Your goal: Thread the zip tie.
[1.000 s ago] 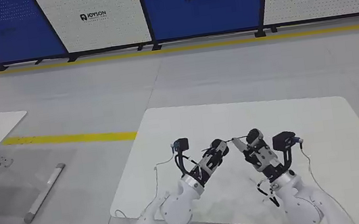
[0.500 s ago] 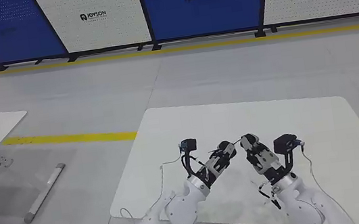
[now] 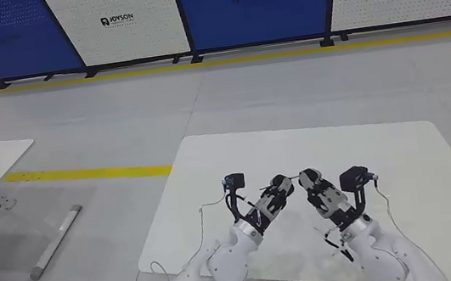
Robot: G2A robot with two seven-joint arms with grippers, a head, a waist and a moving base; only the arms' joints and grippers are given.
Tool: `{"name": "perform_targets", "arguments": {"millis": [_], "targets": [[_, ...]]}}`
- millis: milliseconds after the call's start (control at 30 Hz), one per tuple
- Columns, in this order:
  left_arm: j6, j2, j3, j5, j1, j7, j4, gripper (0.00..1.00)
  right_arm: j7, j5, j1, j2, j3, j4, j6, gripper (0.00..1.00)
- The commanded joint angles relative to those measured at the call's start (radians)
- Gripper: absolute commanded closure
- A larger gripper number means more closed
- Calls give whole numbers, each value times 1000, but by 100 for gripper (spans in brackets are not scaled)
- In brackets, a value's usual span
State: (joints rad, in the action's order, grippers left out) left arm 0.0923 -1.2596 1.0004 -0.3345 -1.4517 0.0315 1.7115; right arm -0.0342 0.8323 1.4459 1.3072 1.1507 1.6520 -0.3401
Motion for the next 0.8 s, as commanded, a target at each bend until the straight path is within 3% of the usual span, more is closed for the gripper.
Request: {"name": "perform_targets", "arguments": {"millis": [0, 33, 67, 267, 367, 500, 567, 600, 667, 767], "targets": [[-20, -2, -3, -2, 5, -5, -3, 100, -5, -9, 0, -2, 3, 3, 0, 100], [-30, -2, -5, -5, 8, -3, -3, 56, -5, -12, 1, -3, 4, 4, 0, 100], [-34, -3, -7, -7, 10, -1, -3, 0, -4, -14, 2, -3, 6, 5, 0, 100], [-30, -5, -2, 5, 10, 2, 2, 0, -3, -23, 3, -4, 17, 6, 14, 100], [0, -2, 17, 57, 2, -32, 11, 0, 1, -24, 3, -5, 23, 6, 24, 100], [10, 2, 36, 45, -12, -33, 19, 0, 9, -30, 6, -6, 33, 7, 32, 100], [10, 3, 39, 37, -15, -31, 21, 42, 9, -31, 8, -6, 35, 7, 31, 100], [11, 3, 38, 35, -17, -29, 21, 58, 10, -32, 9, -6, 36, 8, 31, 100], [12, 3, 36, 32, -16, -29, 19, 80, 11, -33, 10, -7, 37, 9, 30, 100], [14, 2, 29, 20, -14, -32, 13, 100, 12, -33, 13, -7, 36, 10, 28, 100]]}}
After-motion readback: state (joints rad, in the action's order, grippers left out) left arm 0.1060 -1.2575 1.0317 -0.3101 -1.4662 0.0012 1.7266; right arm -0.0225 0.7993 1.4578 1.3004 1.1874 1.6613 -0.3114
